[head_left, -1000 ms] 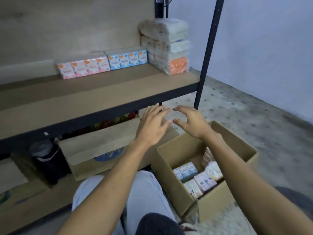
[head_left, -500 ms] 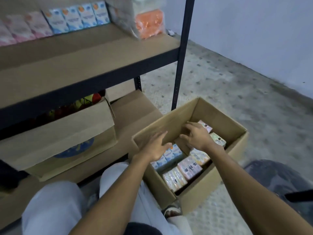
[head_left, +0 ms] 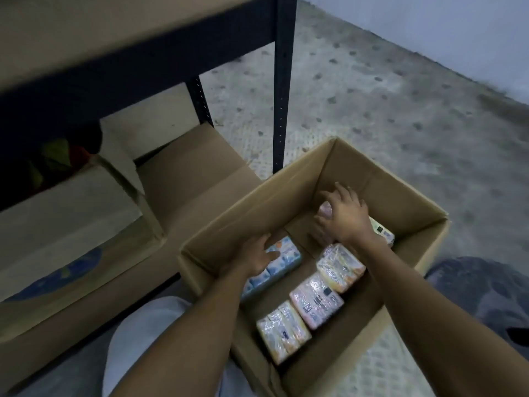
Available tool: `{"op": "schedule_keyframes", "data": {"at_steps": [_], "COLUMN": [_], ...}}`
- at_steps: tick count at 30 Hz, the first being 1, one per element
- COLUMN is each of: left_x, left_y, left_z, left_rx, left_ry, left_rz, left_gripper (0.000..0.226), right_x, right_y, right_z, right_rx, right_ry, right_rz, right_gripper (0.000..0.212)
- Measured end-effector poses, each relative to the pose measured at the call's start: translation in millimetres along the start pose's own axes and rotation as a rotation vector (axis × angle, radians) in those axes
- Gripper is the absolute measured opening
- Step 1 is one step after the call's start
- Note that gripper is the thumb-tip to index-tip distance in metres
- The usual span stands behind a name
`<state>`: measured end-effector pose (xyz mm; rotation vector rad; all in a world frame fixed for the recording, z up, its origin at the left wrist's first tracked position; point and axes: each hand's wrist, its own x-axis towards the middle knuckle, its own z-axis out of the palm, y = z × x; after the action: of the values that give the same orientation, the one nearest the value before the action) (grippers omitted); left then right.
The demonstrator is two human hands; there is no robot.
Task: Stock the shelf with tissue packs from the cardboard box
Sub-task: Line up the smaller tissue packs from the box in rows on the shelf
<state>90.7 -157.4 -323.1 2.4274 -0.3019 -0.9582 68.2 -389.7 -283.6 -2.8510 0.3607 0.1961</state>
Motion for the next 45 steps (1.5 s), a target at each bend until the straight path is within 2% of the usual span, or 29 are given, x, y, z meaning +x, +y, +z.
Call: {"op": "schedule_keyframes", "data": {"at_steps": [11,17,24,28,34,40,45], "left_x": [55,68,76,81,72,48,11], "left_y": [-47,-67,-71,-72,-52,-37,-8], "left_z": [43,56,60,58,34,7,-20], "left_rx": [0.059,-0.091,-0.191,-0.172,-0.033,-0.118,-0.186], "left_ry": [-0.109,-0.142,-0.15,-0.127,-0.06,0.008,0.062], "left_rz": [-0.091,-0.146,-0.156,-0.14,-0.085,-0.053,0.026], "left_gripper": [0.069,0.083,0.075,0.091,0.07,0.075,0.061], "right_x": [19,26,30,29,20,6,-16], "right_y": [9,12,12,16,13,10,7], "right_z": [24,35,33,27,13,-25,-67], "right_rx": [-0.199,-0.176,-0.116,-0.049,0.057,0.146,0.222], "right_ry": [0.026,0.039,0.05,0.051,0.056,0.103,0.198], "right_rz": [-0.027,-0.054,-0.04,-0.022,0.05,0.081,0.052], "right_gripper": [0.067,0.055,0.045,0.045,0.04,0.037,0.037]}}
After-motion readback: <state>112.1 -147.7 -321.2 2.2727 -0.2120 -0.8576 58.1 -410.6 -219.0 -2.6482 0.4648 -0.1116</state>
